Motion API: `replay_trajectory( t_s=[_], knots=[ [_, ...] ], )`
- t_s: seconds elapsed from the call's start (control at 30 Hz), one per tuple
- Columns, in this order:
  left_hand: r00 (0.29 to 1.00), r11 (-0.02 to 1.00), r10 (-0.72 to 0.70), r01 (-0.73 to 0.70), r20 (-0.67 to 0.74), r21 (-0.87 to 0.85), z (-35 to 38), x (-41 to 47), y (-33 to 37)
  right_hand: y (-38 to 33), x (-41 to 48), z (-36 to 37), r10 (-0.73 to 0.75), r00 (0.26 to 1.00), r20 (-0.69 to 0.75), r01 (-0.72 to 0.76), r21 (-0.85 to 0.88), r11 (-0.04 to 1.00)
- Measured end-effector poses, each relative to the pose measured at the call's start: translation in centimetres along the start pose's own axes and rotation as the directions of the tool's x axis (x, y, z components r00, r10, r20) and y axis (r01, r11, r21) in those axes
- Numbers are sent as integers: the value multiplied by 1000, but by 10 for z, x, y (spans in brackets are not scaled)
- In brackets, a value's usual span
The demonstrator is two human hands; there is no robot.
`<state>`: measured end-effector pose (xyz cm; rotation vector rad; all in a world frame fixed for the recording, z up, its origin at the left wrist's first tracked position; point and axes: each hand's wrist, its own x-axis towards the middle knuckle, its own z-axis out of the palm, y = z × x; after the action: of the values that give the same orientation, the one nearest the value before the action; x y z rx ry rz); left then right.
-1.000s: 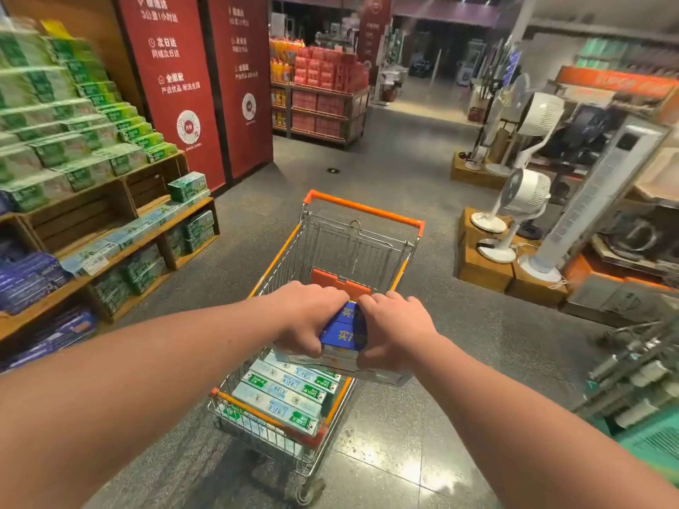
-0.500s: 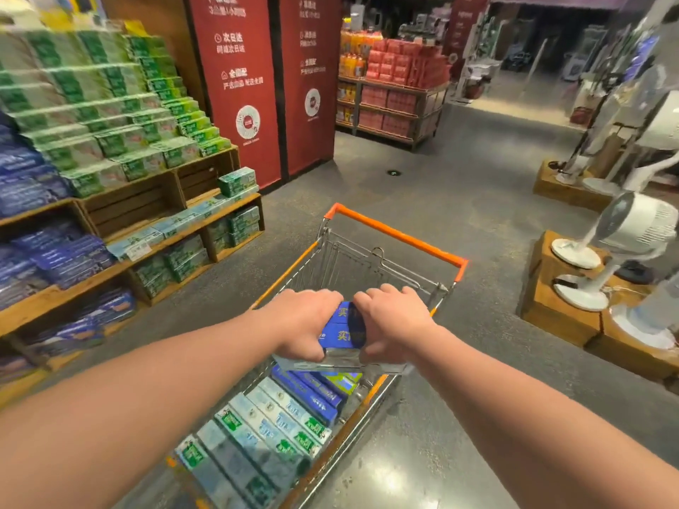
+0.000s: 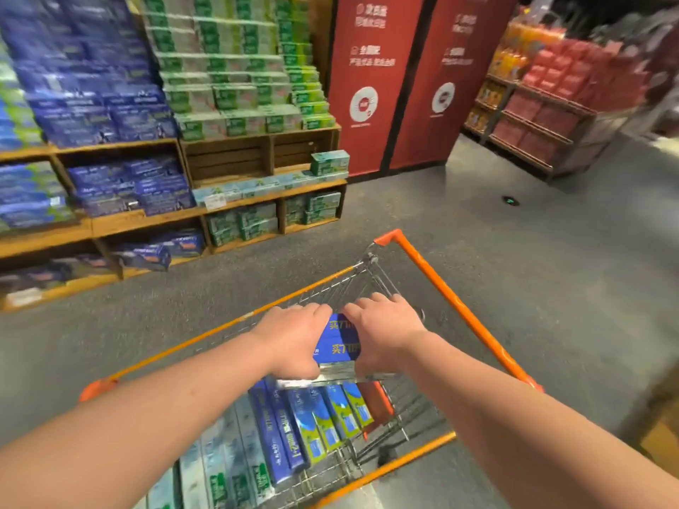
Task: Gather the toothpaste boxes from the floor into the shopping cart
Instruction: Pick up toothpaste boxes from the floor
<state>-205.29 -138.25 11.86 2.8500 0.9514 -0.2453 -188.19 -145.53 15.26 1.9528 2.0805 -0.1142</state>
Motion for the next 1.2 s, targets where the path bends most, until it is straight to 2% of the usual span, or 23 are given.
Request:
replay_trajectory(
  t_s=[0.23,0.37,0.47,0.6,0.67,0.73,0.83,0.9,1.03,1.13,1.2],
  knots=[
    [969,961,-237,243,63,-129,15,35,3,39,69,14,-208,972,113,215,-50,975],
    [880,854,-463,475,108,-212,31,21,-3,23,110,17,-423,899,117,434,-101,895],
    [743,697,-661,661,108,-279,56,-2,1,-9,139,27,-615,780,115,625,-172,761],
    [441,376,-888,859,131,-347,96,-26,21,-62,167,43,-849,514,125,839,-278,468],
    [279,214,-949,912,146,-350,116,-32,30,-87,177,53,-916,381,126,891,-315,327],
    [112,43,-978,933,175,-357,141,-33,34,-113,187,74,-948,280,151,919,-326,219],
    [-52,-131,-968,940,247,-315,186,-28,33,-148,200,115,-964,173,199,931,-352,94],
    [-113,-199,-948,940,296,-278,217,-26,33,-166,206,143,-963,132,236,929,-368,37],
    [-130,-250,-919,921,372,-298,262,-27,37,-192,208,188,-941,113,320,936,-353,-8],
    [-177,-322,-896,890,406,-322,283,-27,39,-206,210,207,-938,68,339,911,-405,-80],
    [-192,-342,-888,884,418,-319,291,-25,37,-211,213,213,-940,68,334,905,-418,-83]
  ],
)
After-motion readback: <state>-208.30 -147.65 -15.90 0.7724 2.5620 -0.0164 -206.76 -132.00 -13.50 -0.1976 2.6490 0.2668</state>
